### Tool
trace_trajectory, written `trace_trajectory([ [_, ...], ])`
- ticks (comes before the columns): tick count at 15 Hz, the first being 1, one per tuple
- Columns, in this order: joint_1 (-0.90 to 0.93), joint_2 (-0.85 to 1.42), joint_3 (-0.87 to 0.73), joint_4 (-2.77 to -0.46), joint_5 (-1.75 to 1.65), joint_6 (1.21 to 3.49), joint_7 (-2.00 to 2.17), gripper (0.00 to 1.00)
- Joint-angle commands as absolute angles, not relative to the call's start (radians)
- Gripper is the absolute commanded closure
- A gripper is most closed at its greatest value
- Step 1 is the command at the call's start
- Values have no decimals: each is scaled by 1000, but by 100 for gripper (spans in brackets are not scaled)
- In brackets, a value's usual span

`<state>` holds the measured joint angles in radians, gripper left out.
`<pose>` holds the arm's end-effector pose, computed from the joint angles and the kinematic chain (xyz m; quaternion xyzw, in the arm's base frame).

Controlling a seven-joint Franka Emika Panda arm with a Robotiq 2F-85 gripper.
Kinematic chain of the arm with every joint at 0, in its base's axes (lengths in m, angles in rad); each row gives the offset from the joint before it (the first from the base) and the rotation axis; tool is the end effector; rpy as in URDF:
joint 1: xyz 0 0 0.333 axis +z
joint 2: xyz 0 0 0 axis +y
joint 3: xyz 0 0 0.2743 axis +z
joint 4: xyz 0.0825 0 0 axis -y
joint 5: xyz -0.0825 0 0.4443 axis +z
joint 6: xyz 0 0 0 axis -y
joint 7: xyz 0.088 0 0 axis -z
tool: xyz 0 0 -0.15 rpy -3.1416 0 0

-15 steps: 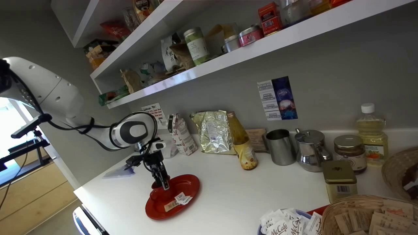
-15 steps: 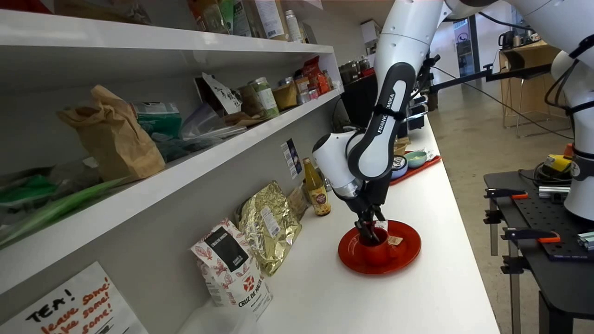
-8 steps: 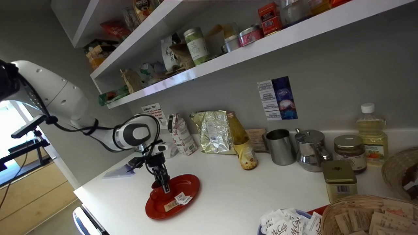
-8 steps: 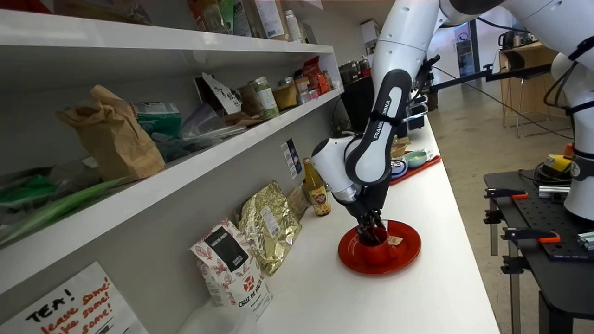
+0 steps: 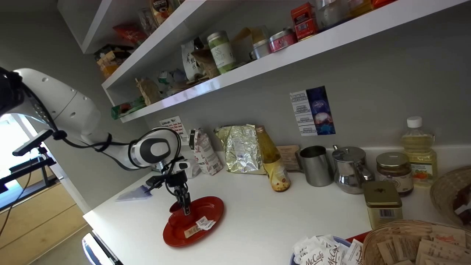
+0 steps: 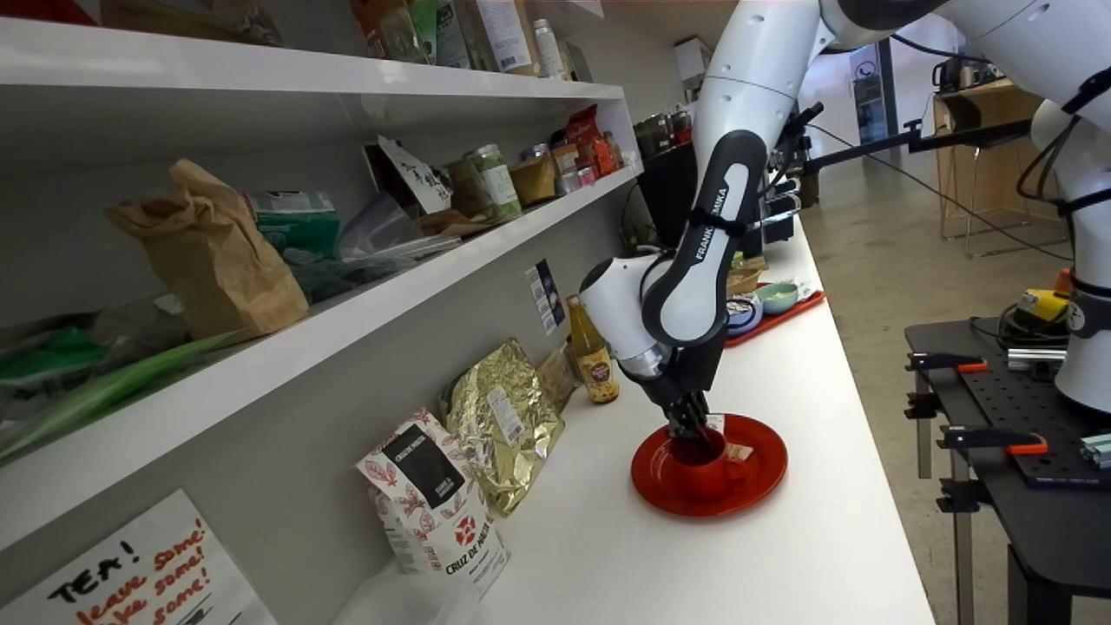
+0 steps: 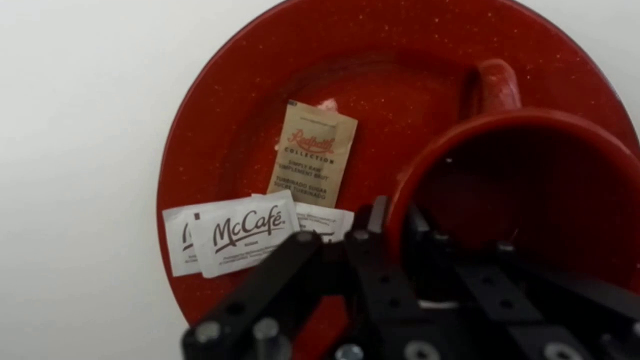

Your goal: Remove the orange cup from the orange plate and put it on the counter

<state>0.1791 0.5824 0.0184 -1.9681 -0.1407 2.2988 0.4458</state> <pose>0.5740 0.1086 0.0269 0.9888 -0.0709 -0.1056 0.0784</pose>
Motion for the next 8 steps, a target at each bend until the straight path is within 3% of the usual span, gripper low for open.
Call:
trace_trajectory([
  [1, 194, 577, 5, -1958, -124, 2300, 426, 99],
  [8, 204, 474, 7, -1975, -136, 2292, 434, 98],
])
